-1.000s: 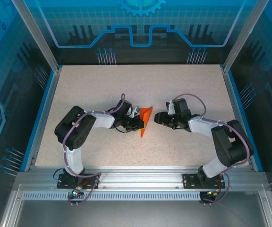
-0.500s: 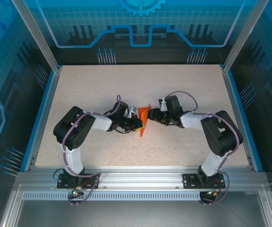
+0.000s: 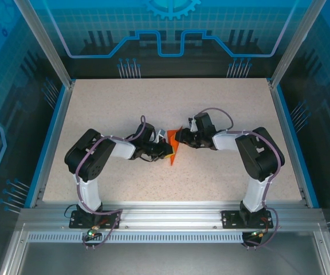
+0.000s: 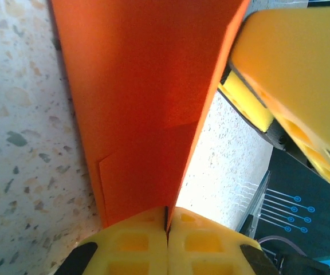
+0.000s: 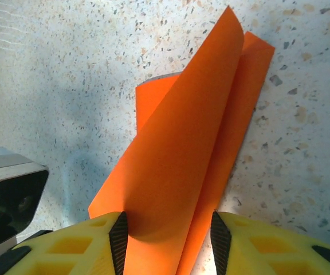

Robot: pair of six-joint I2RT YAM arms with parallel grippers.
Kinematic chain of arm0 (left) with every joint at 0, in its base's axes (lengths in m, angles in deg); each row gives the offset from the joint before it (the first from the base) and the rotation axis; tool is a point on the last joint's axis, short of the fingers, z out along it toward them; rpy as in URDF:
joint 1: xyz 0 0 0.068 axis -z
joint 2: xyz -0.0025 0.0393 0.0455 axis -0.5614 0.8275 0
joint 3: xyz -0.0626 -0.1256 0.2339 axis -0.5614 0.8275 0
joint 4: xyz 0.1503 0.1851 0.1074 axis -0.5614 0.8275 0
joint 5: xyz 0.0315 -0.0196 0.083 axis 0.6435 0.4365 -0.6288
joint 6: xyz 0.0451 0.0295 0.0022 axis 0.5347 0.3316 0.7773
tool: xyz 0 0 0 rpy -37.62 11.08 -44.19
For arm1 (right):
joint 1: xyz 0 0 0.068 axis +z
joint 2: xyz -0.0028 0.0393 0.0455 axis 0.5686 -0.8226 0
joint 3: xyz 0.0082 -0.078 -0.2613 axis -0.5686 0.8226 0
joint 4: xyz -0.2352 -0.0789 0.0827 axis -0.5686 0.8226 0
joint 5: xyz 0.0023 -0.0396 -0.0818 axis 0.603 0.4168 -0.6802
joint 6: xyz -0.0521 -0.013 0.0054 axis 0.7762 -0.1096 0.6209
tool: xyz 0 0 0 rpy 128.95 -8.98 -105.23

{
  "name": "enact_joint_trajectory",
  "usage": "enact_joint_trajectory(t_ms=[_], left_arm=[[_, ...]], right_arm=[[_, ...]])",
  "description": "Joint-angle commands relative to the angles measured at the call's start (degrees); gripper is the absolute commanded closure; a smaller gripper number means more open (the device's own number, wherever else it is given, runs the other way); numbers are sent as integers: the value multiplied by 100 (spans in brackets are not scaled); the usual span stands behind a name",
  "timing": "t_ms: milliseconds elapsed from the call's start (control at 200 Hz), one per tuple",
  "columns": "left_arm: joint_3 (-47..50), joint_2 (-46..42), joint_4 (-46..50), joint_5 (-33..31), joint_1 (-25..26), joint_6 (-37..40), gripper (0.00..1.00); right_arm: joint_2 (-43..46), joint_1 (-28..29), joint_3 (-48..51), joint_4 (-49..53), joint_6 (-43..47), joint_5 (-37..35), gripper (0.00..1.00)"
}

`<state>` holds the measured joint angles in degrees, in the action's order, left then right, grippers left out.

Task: Fold a paper plane with a square sheet of paper (fold left side to right side)
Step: Fold the wing for the fifth time at the center of the table.

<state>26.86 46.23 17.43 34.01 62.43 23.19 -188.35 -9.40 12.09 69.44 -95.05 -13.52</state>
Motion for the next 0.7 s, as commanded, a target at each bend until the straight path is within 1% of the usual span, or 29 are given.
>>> enact_joint_trajectory(t_ms=[0, 185, 440, 695], left_arm=[[58, -42, -103, 160, -63, -80, 95], [41, 19, -138, 202, -59, -116, 94], [36, 19, -117, 197, -60, -115, 86], [54, -140, -2, 161, -102, -21, 77]], right_arm=[[-174, 112, -213, 345, -71, -87, 56], [-369, 137, -371, 733, -120, -157, 57], [-555, 146, -470, 1052, -167, -208, 58], [-630, 139, -483, 1129, -150, -207, 59]])
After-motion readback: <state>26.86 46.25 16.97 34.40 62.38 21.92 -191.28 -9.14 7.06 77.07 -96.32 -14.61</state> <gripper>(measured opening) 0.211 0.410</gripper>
